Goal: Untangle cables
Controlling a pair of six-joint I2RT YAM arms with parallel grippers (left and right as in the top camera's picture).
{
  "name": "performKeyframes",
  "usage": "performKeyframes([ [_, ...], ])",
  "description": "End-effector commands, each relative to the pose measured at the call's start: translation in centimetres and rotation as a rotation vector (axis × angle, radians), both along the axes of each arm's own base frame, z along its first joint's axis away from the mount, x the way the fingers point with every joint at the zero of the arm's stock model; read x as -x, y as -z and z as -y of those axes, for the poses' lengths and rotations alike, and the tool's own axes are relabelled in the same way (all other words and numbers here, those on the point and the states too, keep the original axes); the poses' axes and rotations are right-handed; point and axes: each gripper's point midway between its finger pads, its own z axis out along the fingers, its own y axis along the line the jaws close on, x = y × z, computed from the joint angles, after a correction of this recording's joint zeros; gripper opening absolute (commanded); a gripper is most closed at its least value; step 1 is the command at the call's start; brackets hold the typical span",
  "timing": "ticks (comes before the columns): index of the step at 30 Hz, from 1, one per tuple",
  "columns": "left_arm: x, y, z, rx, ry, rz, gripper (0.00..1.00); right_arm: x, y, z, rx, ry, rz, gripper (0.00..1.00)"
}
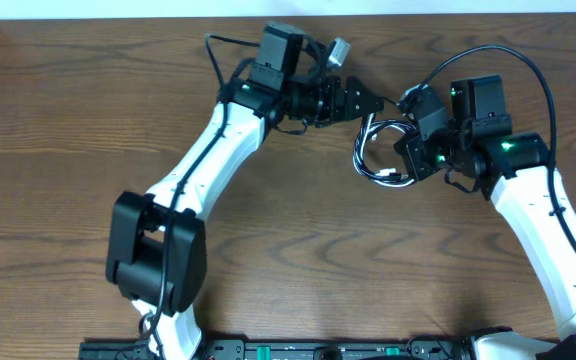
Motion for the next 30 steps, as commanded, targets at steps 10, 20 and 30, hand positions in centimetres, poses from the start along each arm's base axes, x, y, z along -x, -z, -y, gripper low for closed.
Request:
performKeyframes([
  [10, -1.2, 1.2, 2.9, 0.091, 0.053, 0.017, 0.37, 0.0, -1.1, -0.2, -0.009, 0.033, 0.010, 0.01],
  [20, -4.4, -3.4, -0.1, 0.248, 0.063, 0.188, 0.08, -0.7, -1.0, 2.1, -0.077, 0.216, -0.054, 0.01],
  [30, 1.2, -6.8, -1.0, 0.436, 0.421, 0.218, 0.08, -3.0, 1.0, 2.3, -0.204, 0.450, -0.169, 0.01],
])
